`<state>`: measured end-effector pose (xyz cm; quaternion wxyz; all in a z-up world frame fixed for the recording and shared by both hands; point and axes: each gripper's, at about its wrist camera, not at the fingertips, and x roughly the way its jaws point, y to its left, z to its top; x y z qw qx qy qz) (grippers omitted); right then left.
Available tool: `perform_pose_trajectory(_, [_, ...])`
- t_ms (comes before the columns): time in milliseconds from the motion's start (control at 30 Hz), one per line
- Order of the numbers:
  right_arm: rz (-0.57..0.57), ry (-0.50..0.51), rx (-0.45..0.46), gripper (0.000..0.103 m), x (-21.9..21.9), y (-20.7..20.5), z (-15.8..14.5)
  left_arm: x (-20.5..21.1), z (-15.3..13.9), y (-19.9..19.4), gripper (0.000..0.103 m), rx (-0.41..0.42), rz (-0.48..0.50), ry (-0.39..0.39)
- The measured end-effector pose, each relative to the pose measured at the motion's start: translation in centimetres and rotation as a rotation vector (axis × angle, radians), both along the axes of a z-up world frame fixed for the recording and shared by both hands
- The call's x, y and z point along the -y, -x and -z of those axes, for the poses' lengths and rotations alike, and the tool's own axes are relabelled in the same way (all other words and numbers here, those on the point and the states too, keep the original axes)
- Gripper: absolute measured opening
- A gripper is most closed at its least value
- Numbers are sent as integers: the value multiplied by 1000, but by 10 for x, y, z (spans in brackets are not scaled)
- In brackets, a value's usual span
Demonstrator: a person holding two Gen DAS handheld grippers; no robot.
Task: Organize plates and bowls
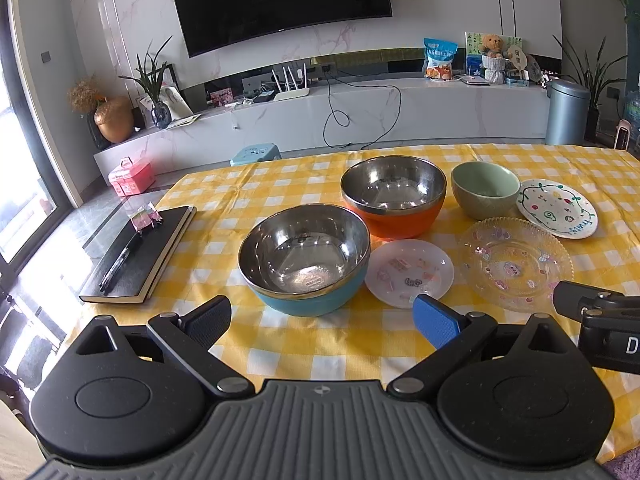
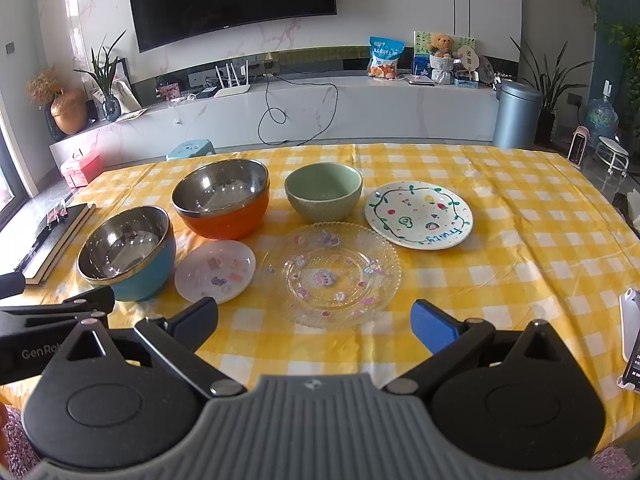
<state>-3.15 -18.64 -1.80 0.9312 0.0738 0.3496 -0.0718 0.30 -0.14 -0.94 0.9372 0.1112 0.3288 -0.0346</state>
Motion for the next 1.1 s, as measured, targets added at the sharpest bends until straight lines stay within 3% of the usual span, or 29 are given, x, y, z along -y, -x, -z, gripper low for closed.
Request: perform_pose_trajectory(1100, [0, 0, -9, 100, -2, 0, 6, 1, 8, 0, 103, -16, 0, 5])
